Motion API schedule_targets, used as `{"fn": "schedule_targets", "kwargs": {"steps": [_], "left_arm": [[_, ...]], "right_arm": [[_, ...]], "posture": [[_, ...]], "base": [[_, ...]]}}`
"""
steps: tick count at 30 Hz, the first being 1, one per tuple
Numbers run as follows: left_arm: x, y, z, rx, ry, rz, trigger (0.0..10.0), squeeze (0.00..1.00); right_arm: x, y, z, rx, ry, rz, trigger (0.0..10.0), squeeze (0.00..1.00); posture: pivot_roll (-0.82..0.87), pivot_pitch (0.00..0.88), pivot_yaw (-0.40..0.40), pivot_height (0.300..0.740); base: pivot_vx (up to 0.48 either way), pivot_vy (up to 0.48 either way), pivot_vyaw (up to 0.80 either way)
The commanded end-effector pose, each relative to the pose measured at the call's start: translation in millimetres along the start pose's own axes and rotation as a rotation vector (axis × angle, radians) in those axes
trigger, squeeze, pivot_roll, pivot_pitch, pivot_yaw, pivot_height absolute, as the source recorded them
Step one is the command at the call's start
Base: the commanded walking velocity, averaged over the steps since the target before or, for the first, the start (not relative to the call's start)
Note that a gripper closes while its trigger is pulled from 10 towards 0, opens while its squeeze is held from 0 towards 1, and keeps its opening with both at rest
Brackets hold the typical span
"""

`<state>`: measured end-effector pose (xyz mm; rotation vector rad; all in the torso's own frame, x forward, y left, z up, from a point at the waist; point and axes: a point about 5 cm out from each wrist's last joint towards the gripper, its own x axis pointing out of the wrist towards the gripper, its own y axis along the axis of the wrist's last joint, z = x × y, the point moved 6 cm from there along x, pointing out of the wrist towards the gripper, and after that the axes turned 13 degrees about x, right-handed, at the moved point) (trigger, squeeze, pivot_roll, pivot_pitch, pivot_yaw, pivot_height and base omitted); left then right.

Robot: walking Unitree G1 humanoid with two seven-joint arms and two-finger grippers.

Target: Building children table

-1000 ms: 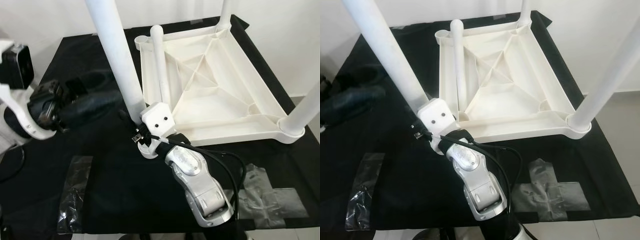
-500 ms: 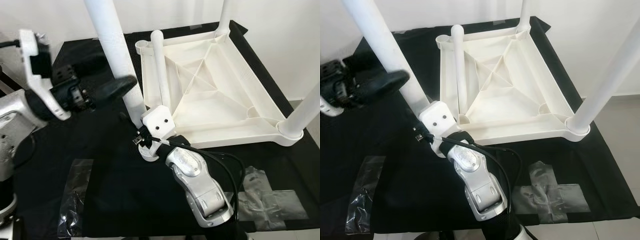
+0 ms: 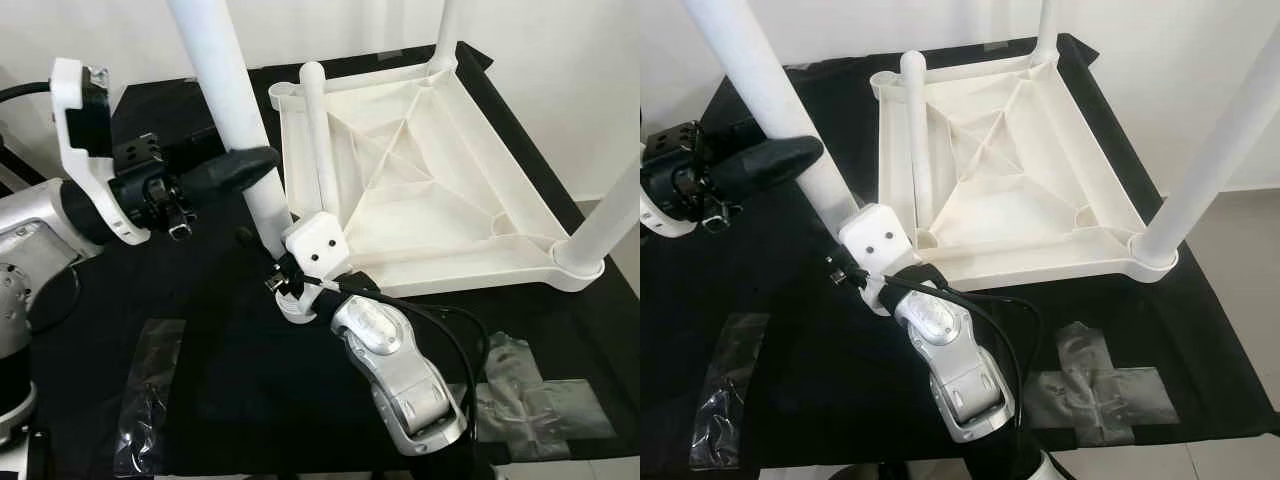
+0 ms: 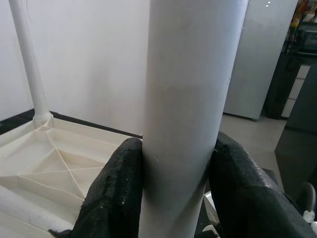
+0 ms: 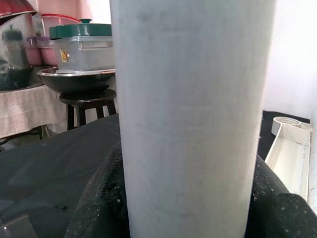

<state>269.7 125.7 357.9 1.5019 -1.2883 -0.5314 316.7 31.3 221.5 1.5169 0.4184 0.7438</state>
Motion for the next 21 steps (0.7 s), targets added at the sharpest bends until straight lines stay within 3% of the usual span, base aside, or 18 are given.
{"fn": "schedule_targets", "kwargs": {"steps": [1, 8, 9, 12, 13, 14, 16, 18, 21], "left_arm": [[3.2, 9.0, 17.0, -0.011, -0.116, 0.033, 0.0, 0.00], [4.2, 3.2, 17.4, 0.006, -0.118, 0.013, 0.0, 0.00], [4.4, 3.0, 17.7, 0.006, -0.121, 0.012, 0.0, 0.00], [4.4, 3.1, 18.0, 0.003, -0.123, 0.011, 0.0, 0.00], [4.6, 3.6, 19.9, -0.001, -0.138, 0.007, 0.0, 0.00], [4.7, 3.7, 20.5, -0.003, -0.143, 0.005, 0.0, 0.00], [4.7, 3.7, 20.5, -0.003, -0.143, 0.005, 0.0, 0.00], [6.5, 3.2, 22.9, -0.006, -0.163, 0.002, 0.0, 0.00], [8.3, 2.3, 24.9, -0.005, -0.181, -0.002, 0.0, 0.00]], "right_arm": [[-4.6, -46.1, 7.1, 0.028, -0.016, -0.176, 10.0, 0.00], [5.8, -28.3, 22.0, -0.027, 0.037, -0.124, 10.0, 0.00], [8.4, -21.7, 23.3, -0.030, 0.080, -0.107, 10.0, 0.94], [9.7, -17.5, 23.7, -0.032, 0.110, -0.096, 10.0, 0.94], [13.1, 8.3, 18.8, -0.021, 0.341, -0.063, 10.0, 1.00], [12.6, 16.7, 17.7, -0.029, 0.414, -0.055, 10.0, 1.00], [12.6, 16.7, 17.7, -0.029, 0.414, -0.055, 10.0, 1.00], [9.2, 28.8, 20.3, -0.118, 0.593, -0.093, 10.0, 1.00], [6.4, 33.7, 23.2, -0.159, 0.701, -0.135, 10.0, 1.00]], "posture": [[-0.03, 0.179, 0.087, 0.740], [-0.03, 0.175, 0.088, 0.740], [-0.03, 0.175, 0.088, 0.740], [-0.03, 0.175, 0.089, 0.740], [-0.03, 0.171, 0.097, 0.740], [-0.03, 0.171, 0.097, 0.740], [-0.03, 0.171, 0.097, 0.740], [-0.03, 0.166, 0.106, 0.740], [-0.02, 0.165, 0.109, 0.740]], "base": [[0.000, 0.000, 0.00], [0.000, 0.000, 0.00], [0.000, 0.000, 0.00], [0.000, 0.000, 0.00], [0.000, 0.000, 0.00], [0.000, 0.000, 0.00], [0.000, 0.000, 0.00], [0.000, 0.000, 0.00], [0.000, 0.000, 0.00]]}}
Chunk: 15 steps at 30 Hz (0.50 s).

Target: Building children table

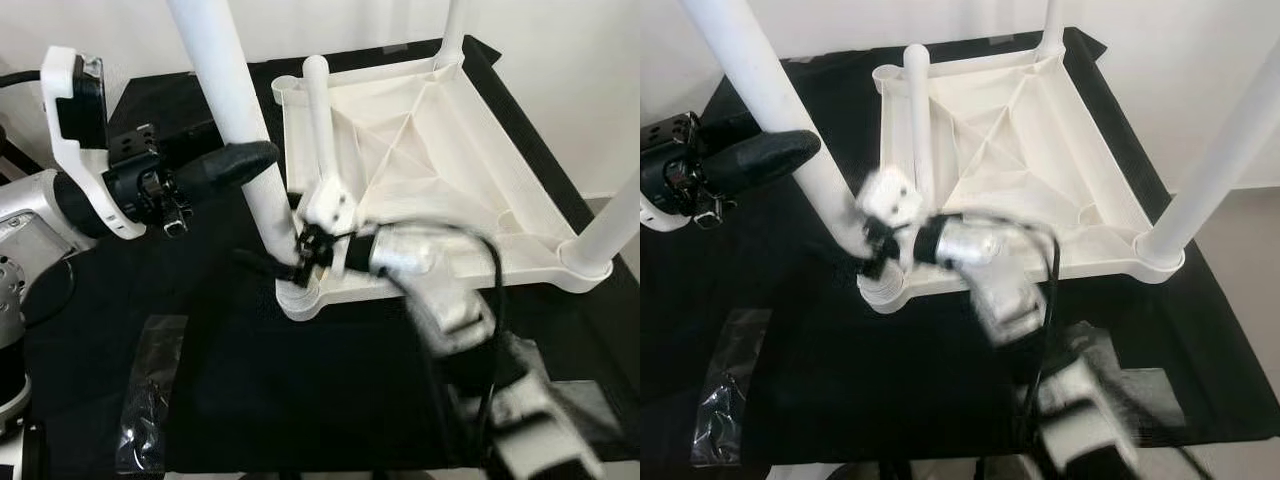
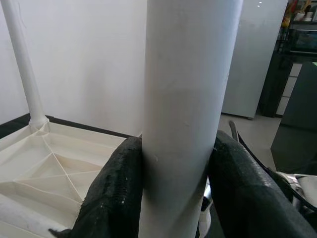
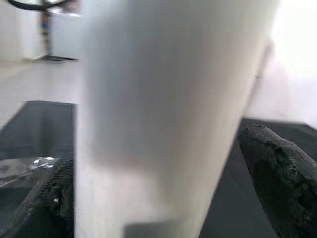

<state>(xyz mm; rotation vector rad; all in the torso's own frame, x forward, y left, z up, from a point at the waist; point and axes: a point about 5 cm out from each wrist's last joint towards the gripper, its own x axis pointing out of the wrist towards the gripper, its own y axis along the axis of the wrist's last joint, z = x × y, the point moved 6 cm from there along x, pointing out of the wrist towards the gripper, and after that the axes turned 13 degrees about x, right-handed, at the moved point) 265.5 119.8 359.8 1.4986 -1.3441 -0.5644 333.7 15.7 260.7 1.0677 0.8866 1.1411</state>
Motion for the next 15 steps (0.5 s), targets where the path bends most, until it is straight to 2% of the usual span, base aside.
{"fn": "schedule_targets", "kwargs": {"steps": [1, 2, 3, 10, 11, 13, 14, 15], "left_arm": [[4.8, -0.4, 19.4, -0.017, -0.125, -0.011, 0.0, 0.00], [6.3, -0.4, 20.0, -0.014, -0.134, -0.012, 0.0, 0.00], [7.8, -0.2, 20.7, -0.010, -0.146, -0.014, 0.0, 0.00], [13.0, -0.5, 23.9, -0.004, -0.188, -0.024, 0.0, 0.00], [14.9, -0.7, 24.6, -0.004, -0.199, -0.025, 0.0, 0.00], [15.4, -0.7, 24.8, -0.004, -0.201, -0.025, 0.0, 0.00], [16.8, -0.9, 25.4, -0.004, -0.209, -0.027, 0.0, 0.00], [16.8, -0.9, 25.4, -0.004, -0.209, -0.027, 0.0, 0.00]], "right_arm": [[-1.2, -3.2, -3.5, 0.008, 0.064, -0.016, 10.0, 1.00], [-2.1, -2.3, -3.3, 0.012, 0.119, -0.037, 10.0, 0.22], [-2.1, -1.7, -1.9, 0.023, 0.168, -0.053, 10.0, 0.00], [5.5, 2.5, 3.7, 0.104, 0.269, -0.056, 10.0, 0.00], [8.6, 6.8, 4.1, 0.135, 0.313, -0.032, 3.3, 0.00], [9.1, 7.7, 4.2, 0.140, 0.323, -0.028, 3.3, 0.00], [9.2, 6.8, 1.7, 0.141, 0.357, -0.036, 0.0, 0.00], [9.2, 6.8, 1.7, 0.141, 0.357, -0.036, 0.0, 0.00]], "posture": [[-0.02, 0.165, 0.109, 0.740], [-0.02, 0.166, 0.111, 0.740], [-0.02, 0.166, 0.114, 0.740], [-0.01, 0.165, 0.121, 0.740], [-0.01, 0.163, 0.123, 0.740], [-0.01, 0.163, 0.123, 0.740], [-0.01, 0.162, 0.121, 0.740], [-0.01, 0.162, 0.121, 0.740]], "base": [[0.000, 0.000, 0.00], [0.000, 0.000, 0.00], [0.000, 0.000, 0.00], [0.000, 0.000, 0.00], [0.000, 0.000, 0.00], [0.000, 0.000, 0.00], [0.000, 0.000, 0.00], [0.000, 0.000, 0.00]]}}
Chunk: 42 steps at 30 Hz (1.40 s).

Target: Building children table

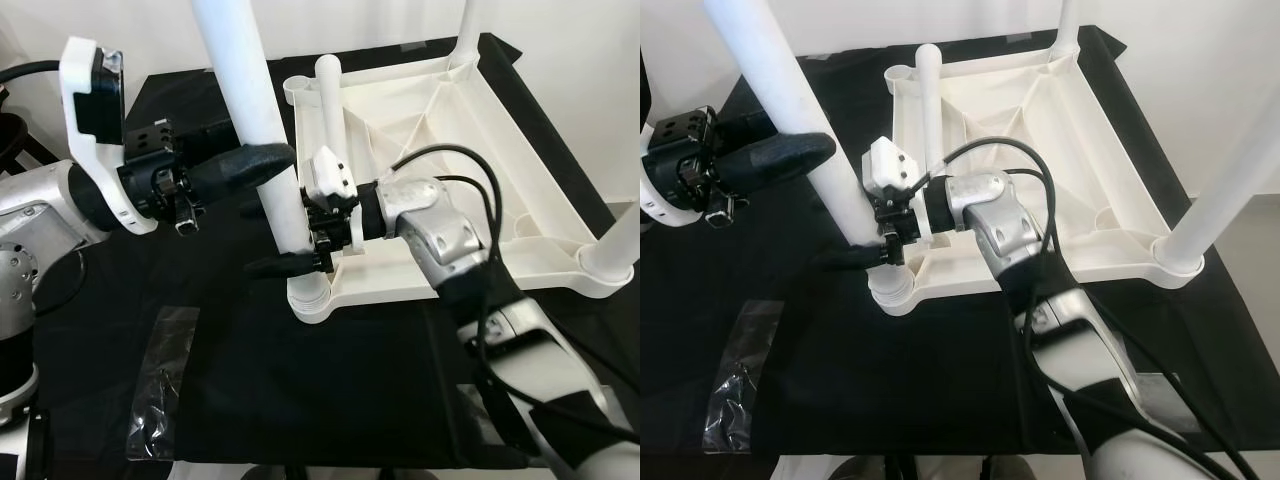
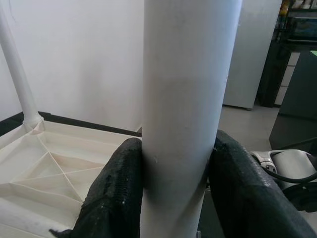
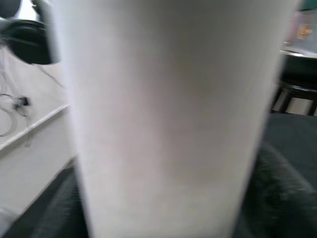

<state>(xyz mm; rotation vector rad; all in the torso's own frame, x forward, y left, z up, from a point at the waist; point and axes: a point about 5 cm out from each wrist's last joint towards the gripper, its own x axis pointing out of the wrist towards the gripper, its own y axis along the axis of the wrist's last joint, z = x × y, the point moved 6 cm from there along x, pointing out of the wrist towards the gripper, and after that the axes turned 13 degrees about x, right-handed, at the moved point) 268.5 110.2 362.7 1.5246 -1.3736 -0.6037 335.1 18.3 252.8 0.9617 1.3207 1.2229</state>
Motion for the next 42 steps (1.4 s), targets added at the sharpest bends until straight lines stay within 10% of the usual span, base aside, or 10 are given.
{"fn": "schedule_targets", "kwargs": {"steps": [1, 11, 12, 13, 18, 19, 32, 34, 36, 42], "left_arm": [[8.8, -0.2, 26.0, -0.020, -0.173, -0.004, 0.0, 0.00], [12.0, -1.4, 28.9, -0.021, -0.184, 0.005, 0.0, 0.00], [12.1, -2.2, 29.8, -0.037, -0.184, 0.009, 2.7, 1.00], [12.4, -3.4, 26.9, -0.035, -0.160, 0.009, 9.8, 1.00], [13.5, -7.1, 12.7, -0.009, -0.065, -0.008, 10.0, 1.00], [13.5, -7.9, 5.1, -0.010, -0.016, -0.017, 10.0, 0.00], [6.7, -19.3, -18.3, -0.030, 0.111, -0.083, 10.0, 0.00], [6.6, -19.9, -17.8, -0.033, 0.106, -0.085, 9.1, 0.00], [4.7, -19.5, -16.3, -0.039, 0.090, -0.089, 0.0, 0.00], [1.9, -19.6, -13.7, -0.049, 0.079, -0.098, 0.0, 0.00]], "right_arm": [[5.3, 14.4, 1.0, -0.031, 0.022, 0.036, 0.0, 0.00], [5.6, 9.7, 4.4, -0.020, 0.042, 0.016, 0.0, 0.00], [5.2, 7.3, 6.8, -0.024, 0.019, 0.014, 0.0, 0.00], [4.4, 3.5, 11.1, -0.026, -0.023, 0.010, 0.0, 0.00], [4.5, -10.1, 22.0, -0.013, -0.154, -0.015, 0.0, 0.00], [8.0, -21.8, 28.6, 0.016, -0.279, -0.022, 0.0, 0.00], [38.9, -89.0, -0.7, 0.188, -0.835, 0.051, 0.0, 0.00], [39.9, -85.7, 3.6, 0.179, -0.834, 0.058, 0.0, 0.00], [39.5, -79.3, 11.8, 0.156, -0.847, 0.072, 0.0, 0.00], [35.0, -73.3, 11.0, 0.147, -0.908, 0.066, 0.0, 0.00]], "posture": [[-0.01, 0.162, 0.122, 0.740], [-0.02, 0.163, 0.117, 0.740], [-0.02, 0.164, 0.116, 0.740], [-0.03, 0.168, 0.113, 0.740], [-0.04, 0.170, 0.104, 0.740], [-0.05, 0.178, 0.076, 0.740], [-0.03, 0.170, 0.104, 0.740], [-0.03, 0.170, 0.104, 0.740], [-0.02, 0.160, 0.107, 0.740], [-0.02, 0.163, 0.109, 0.740]], "base": [[0.000, 0.000, 0.00], [0.000, 0.000, 0.00], [0.000, 0.000, 0.00], [0.000, 0.000, 0.00], [0.000, 0.000, 0.00], [0.000, 0.000, 0.00], [0.000, 0.000, 0.00], [0.000, 0.000, 0.00], [0.000, 0.000, 0.00], [0.000, 0.000, 0.00]]}}
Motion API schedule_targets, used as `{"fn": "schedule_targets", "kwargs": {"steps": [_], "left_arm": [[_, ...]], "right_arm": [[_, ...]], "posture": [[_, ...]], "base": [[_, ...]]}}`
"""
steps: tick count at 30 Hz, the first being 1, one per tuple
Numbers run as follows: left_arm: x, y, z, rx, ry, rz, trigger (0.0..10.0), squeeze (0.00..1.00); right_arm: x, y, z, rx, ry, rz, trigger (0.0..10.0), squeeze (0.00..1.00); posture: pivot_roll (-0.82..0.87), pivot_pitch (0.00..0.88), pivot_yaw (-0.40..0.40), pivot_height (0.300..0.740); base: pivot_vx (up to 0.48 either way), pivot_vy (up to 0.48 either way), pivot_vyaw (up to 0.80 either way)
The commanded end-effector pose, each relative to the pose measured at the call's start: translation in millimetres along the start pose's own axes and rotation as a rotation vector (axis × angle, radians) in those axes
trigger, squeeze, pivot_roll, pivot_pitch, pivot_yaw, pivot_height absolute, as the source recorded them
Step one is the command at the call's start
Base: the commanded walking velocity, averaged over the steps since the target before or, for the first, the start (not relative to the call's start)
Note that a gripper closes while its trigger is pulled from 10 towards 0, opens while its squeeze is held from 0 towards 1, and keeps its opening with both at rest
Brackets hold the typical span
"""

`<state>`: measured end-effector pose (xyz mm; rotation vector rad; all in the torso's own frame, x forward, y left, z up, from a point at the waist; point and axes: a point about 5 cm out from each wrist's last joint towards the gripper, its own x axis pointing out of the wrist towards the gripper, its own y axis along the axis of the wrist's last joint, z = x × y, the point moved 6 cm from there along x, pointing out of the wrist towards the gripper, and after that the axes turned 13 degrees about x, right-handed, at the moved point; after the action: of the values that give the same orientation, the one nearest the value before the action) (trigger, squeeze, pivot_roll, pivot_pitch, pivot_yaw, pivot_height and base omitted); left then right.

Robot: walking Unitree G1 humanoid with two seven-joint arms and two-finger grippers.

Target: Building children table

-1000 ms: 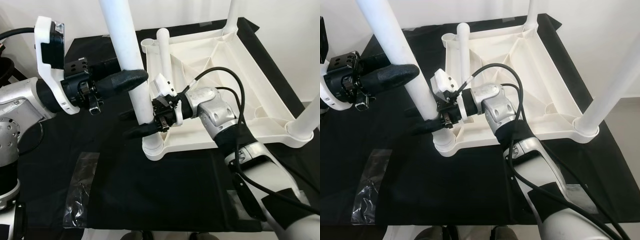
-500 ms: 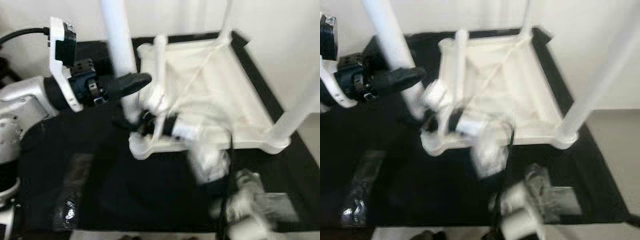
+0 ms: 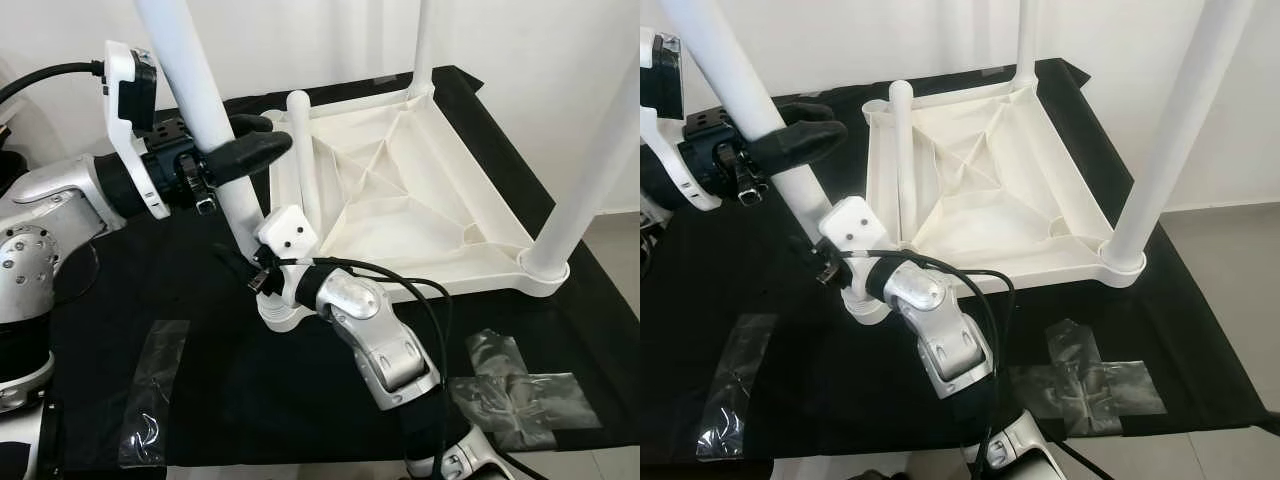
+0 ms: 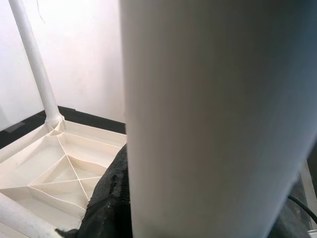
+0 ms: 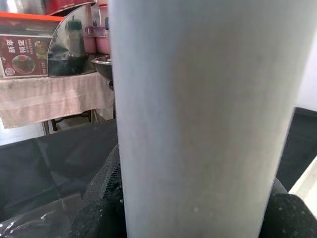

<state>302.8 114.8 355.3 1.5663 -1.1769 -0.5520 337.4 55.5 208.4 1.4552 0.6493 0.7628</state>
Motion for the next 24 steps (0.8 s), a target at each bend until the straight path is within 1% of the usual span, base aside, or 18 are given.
{"fn": "schedule_targets", "kwargs": {"steps": [1, 3, 4, 5, 6, 7, 9, 10, 11, 13, 14, 15, 16, 17, 18, 22, 23, 24], "left_arm": [[-2.8, 1.7, 13.7, -0.001, -0.075, -0.016, 0.0, 0.00], [-3.4, 1.5, 13.8, -0.004, -0.076, -0.019, 0.0, 0.00], [-3.5, 1.5, 13.7, -0.006, -0.076, -0.020, 0.0, 0.00], [-3.5, 1.5, 13.7, -0.006, -0.076, -0.020, 0.0, 0.00], [-3.4, 1.4, 13.8, -0.007, -0.075, -0.019, 0.0, 0.00], [-3.1, 1.0, 14.7, -0.009, -0.078, -0.016, 0.0, 0.00], [-2.5, 0.5, 16.1, -0.009, -0.082, -0.013, 0.0, 0.00], [-2.2, 1.0, 16.6, -0.008, -0.085, -0.009, 0.0, 0.00], [-2.1, 1.5, 16.7, -0.007, -0.087, -0.007, 0.0, 0.00], [-2.1, 1.5, 16.7, -0.007, -0.087, -0.007, 0.0, 0.00], [-1.8, 1.9, 16.9, -0.006, -0.089, -0.005, 0.0, 0.00], [-1.8, 1.9, 16.9, -0.006, -0.089, -0.005, 0.0, 0.00], [-1.0, 2.2, 18.1, -0.004, -0.096, -0.003, 0.0, 0.00], [-0.1, 2.8, 19.4, -0.003, -0.101, -0.001, 0.0, 0.00], [0.8, 3.4, 21.0, -0.001, -0.108, 0.000, 0.0, 0.00], [1.3, 3.8, 22.1, 0.000, -0.113, 0.001, 0.0, 0.00], [2.2, 5.4, 24.2, 0.003, -0.120, 0.003, 0.0, 0.00], [2.2, 5.4, 24.2, 0.003, -0.120, 0.003, 0.0, 0.00]], "right_arm": [[-5.6, -33.0, 15.3, 0.008, -0.109, -0.120, 0.0, 0.00], [-7.9, -29.4, 15.3, 0.003, -0.134, -0.118, 0.0, 0.00], [-8.8, -24.6, 15.6, 0.000, -0.140, -0.109, 10.0, 0.00], [-8.8, -24.6, 15.6, 0.000, -0.140, -0.109, 10.0, 0.00], [-7.6, -16.9, 17.0, -0.002, -0.122, -0.085, 10.0, 0.00], [-5.4, -5.0, 15.6, 0.031, -0.028, -0.049, 10.0, 1.00], [-5.6, 17.7, 14.3, 0.058, 0.156, 0.020, 10.0, 1.00], [-9.3, 28.7, 13.3, 0.072, 0.268, 0.044, 10.0, 1.00], [-12.4, 35.1, 13.1, 0.077, 0.332, 0.057, 10.0, 1.00], [-12.4, 35.1, 13.1, 0.077, 0.332, 0.057, 10.0, 1.00], [-15.8, 40.0, 14.4, 0.053, 0.393, 0.059, 10.0, 1.00], [-15.8, 40.0, 14.4, 0.053, 0.393, 0.059, 10.0, 1.00], [-21.1, 40.5, 15.6, 0.014, 0.495, 0.020, 10.0, 0.92], [-23.1, 39.3, 20.6, -0.009, 0.555, -0.028, 10.0, 0.00], [-23.5, 38.7, 25.9, -0.019, 0.597, -0.067, 10.0, 0.00], [-23.2, 38.5, 29.1, -0.019, 0.616, -0.089, 10.0, 0.00], [-16.0, 37.7, 30.2, -0.005, 0.646, -0.106, 9.1, 0.00], [-16.0, 37.7, 30.2, -0.005, 0.646, -0.106, 9.1, 0.00]], "posture": [[-0.02, 0.163, 0.109, 0.740], [-0.02, 0.165, 0.108, 0.740], [-0.02, 0.166, 0.107, 0.740], [-0.02, 0.166, 0.107, 0.740], [-0.02, 0.166, 0.107, 0.740], [-0.02, 0.165, 0.106, 0.740], [-0.02, 0.164, 0.104, 0.740], [-0.02, 0.163, 0.105, 0.740], [-0.02, 0.163, 0.105, 0.740], [-0.02, 0.163, 0.105, 0.740], [-0.02, 0.161, 0.106, 0.740], [-0.02, 0.161, 0.106, 0.740], [-0.02, 0.158, 0.109, 0.740], [-0.02, 0.156, 0.109, 0.740], [-0.02, 0.153, 0.108, 0.740], [-0.02, 0.153, 0.108, 0.740], [-0.01, 0.146, 0.110, 0.740], [-0.01, 0.146, 0.110, 0.740]], "base": [[0.000, 0.000, 0.00], [0.000, 0.000, 0.00], [0.000, 0.000, 0.00], [0.000, 0.000, 0.00], [0.000, 0.000, 0.00], [0.000, 0.000, 0.00], [0.000, 0.000, 0.00], [0.000, 0.000, 0.00], [0.000, 0.000, 0.00], [0.000, 0.000, 0.00], [0.000, 0.000, 0.00], [0.000, 0.000, 0.00], [0.000, 0.000, 0.00], [0.000, 0.000, 0.00], [0.000, 0.000, 0.00], [0.000, 0.000, 0.00], [0.000, 0.000, 0.00], [0.000, 0.000, 0.00]]}}
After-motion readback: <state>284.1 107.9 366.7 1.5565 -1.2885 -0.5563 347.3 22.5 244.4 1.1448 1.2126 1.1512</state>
